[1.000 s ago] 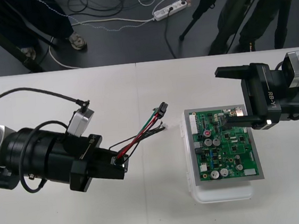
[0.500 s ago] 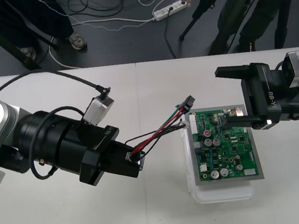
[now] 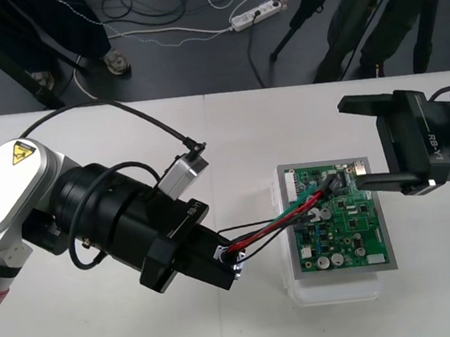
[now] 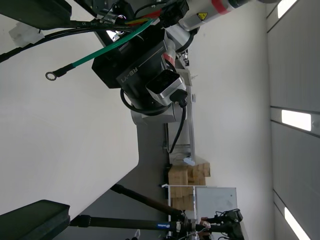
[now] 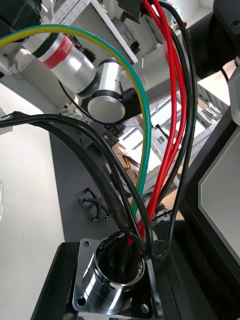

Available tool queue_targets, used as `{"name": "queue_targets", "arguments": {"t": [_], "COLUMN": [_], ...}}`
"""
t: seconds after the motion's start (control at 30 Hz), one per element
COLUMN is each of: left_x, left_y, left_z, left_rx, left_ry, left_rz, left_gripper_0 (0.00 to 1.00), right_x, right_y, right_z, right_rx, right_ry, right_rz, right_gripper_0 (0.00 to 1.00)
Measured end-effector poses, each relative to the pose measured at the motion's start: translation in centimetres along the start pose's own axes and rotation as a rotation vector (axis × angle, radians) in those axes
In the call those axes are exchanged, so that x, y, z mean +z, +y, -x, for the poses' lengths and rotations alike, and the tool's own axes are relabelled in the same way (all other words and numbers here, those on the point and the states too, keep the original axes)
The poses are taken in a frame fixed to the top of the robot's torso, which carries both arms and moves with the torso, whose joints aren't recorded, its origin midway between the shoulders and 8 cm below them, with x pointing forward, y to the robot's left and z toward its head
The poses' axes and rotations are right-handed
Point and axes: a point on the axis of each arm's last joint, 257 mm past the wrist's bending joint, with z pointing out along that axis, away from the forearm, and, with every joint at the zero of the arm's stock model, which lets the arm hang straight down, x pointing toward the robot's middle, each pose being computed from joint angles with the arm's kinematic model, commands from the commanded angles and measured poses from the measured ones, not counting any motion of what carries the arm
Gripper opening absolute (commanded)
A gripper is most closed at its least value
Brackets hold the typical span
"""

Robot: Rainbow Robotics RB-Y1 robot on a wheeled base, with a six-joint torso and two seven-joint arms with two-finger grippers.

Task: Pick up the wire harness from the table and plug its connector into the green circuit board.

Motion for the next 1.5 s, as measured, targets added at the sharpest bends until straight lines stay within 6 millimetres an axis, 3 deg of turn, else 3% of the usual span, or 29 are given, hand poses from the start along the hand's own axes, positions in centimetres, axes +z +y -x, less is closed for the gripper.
{"name": "queue_targets", "arguments": {"t": [0.27, 0.73, 1.03, 1.5], "left_x": [1.4, 1.6, 2.3, 3.2], "left_y": [-1.1, -1.2, -0.1, -0.7], "left_z": [-0.3, 0.1, 0.7, 0.5], "left_rx": [-0.054, -0.062, -0.125, -0.137], "left_ry": [0.019, 0.036, 0.037, 0.046], "left_rz": [-0.064, -0.071, -0.088, -0.123], "left_gripper_0": [0.0, 0.0, 0.0, 0.0], "right_x": [-0.7, -0.7, -0.6, 0.0], "right_y": [0.2, 0.5, 2.3, 3.8], "right_z": [0.5, 1.0, 1.9, 3.3], "right_rx": [0.007, 0.014, 0.082, 0.135], "right_ry": [0.0, -0.024, -0.059, -0.124], "right_rz": [0.006, 0.012, 0.09, 0.154], "right_gripper_0": [1.0, 1.0, 1.0, 1.0]}}
